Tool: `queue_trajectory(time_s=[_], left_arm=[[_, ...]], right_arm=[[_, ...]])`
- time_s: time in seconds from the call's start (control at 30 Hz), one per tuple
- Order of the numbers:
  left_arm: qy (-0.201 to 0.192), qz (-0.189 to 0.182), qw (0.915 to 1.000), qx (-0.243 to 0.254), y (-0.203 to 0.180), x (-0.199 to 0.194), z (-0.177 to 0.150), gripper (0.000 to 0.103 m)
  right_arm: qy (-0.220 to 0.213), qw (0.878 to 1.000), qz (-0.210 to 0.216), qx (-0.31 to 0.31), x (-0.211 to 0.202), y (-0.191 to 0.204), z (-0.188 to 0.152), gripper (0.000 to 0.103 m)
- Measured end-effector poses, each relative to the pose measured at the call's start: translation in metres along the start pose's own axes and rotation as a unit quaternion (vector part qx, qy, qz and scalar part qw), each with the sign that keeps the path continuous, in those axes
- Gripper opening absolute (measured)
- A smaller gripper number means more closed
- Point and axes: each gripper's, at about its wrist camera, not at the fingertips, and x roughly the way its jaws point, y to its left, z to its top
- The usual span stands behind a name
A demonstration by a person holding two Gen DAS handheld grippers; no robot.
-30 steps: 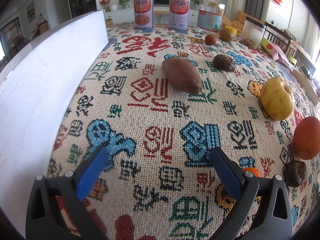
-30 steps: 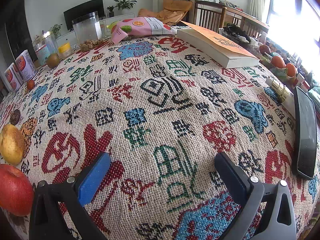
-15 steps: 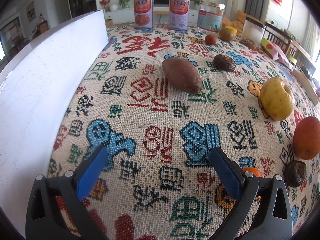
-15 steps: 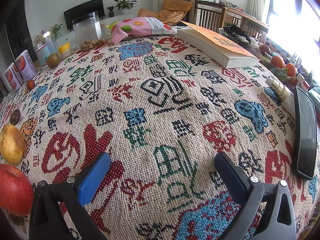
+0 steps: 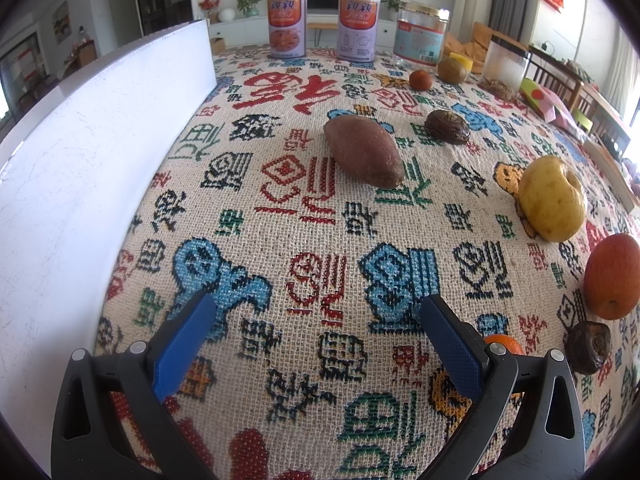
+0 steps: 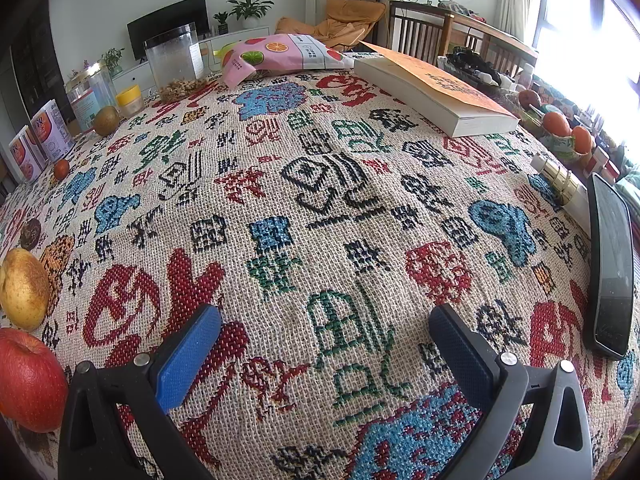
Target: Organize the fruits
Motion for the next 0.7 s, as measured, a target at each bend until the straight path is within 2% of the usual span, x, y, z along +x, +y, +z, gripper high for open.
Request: queue_trajectory(time_s=[0.1, 0.2, 0.3, 0.37, 0.5, 0.6, 0.63, 0.67, 0.7], left_arm=[[-0.009, -0.033, 0.9993, -0.013, 0.007, -0.004, -0.001, 0.102], [-0.020, -0.096, 0.9950, -0.020, 0.014, -0.011, -0.005, 0.102], [-0.014, -0.143, 0.9896, 0.009, 0.008, -0.021, -0.012, 0.101], [-0.017, -0.160, 0.9862, 0.039, -0.004, -0.032, -0.022, 0.101], [-0.044, -0.141, 0.9845, 0.095, -0.033, -0.048, -0.031, 0.101], [-0.031, -0.131, 0.9860, 0.099, -0.047, -0.040, -0.028, 0.099], [-0.025, -0.125, 0.9863, 0.105, -0.051, -0.036, -0.027, 0.092], [-0.017, -0.118, 0.9865, 0.112, -0.055, -0.032, -0.027, 0.078], [-0.005, -0.111, 0.9866, 0.119, -0.058, -0.028, -0.028, 0.073]], right_arm=[[0.000, 1.000, 0.000, 0.000, 0.000, 0.000, 0.000, 0.103], [0.000, 1.000, 0.000, 0.000, 0.000, 0.000, 0.000, 0.103], [0.000, 1.000, 0.000, 0.000, 0.000, 0.000, 0.000, 0.103], [0.000, 1.000, 0.000, 0.000, 0.000, 0.000, 0.000, 0.103], [0.000, 1.000, 0.000, 0.000, 0.000, 0.000, 0.000, 0.103], [0.000, 1.000, 0.000, 0.000, 0.000, 0.000, 0.000, 0.103], [0.000, 1.000, 0.000, 0.000, 0.000, 0.000, 0.000, 0.103], [0.000, 1.000, 0.000, 0.000, 0.000, 0.000, 0.000, 0.103], [0.000, 1.000, 0.000, 0.000, 0.000, 0.000, 0.000, 0.103]])
